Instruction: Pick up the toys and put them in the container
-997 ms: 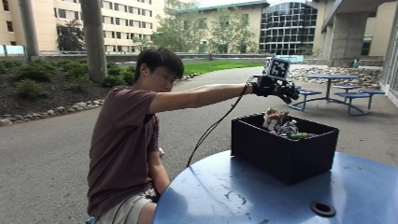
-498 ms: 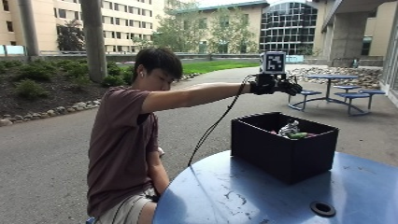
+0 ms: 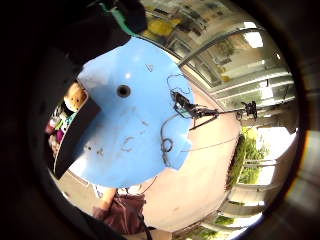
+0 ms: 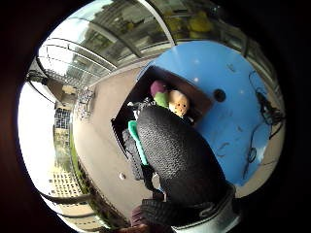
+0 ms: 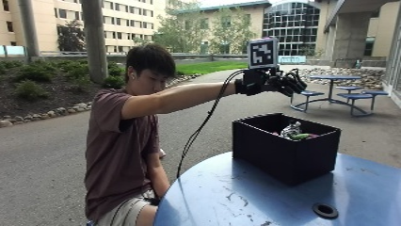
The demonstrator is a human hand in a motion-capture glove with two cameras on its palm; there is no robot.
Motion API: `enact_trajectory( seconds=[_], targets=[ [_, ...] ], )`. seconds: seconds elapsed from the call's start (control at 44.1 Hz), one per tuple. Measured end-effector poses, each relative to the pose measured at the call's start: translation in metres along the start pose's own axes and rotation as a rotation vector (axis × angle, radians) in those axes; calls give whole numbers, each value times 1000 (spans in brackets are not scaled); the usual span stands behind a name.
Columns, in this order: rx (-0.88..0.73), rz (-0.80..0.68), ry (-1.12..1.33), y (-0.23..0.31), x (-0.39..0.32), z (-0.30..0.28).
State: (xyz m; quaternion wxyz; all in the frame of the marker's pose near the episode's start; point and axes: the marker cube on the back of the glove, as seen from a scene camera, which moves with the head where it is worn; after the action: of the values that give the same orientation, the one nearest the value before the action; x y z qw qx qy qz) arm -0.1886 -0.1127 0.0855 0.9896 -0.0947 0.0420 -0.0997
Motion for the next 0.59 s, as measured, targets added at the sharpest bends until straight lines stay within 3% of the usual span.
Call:
enact_trajectory(
  seconds=[0.227,0.385,0.589],
  targets=[
    [-6,64,-49,12,69,5],
    [76,88,1,18,103,34],
    [84,-152,27,58,95,137]
  ],
)
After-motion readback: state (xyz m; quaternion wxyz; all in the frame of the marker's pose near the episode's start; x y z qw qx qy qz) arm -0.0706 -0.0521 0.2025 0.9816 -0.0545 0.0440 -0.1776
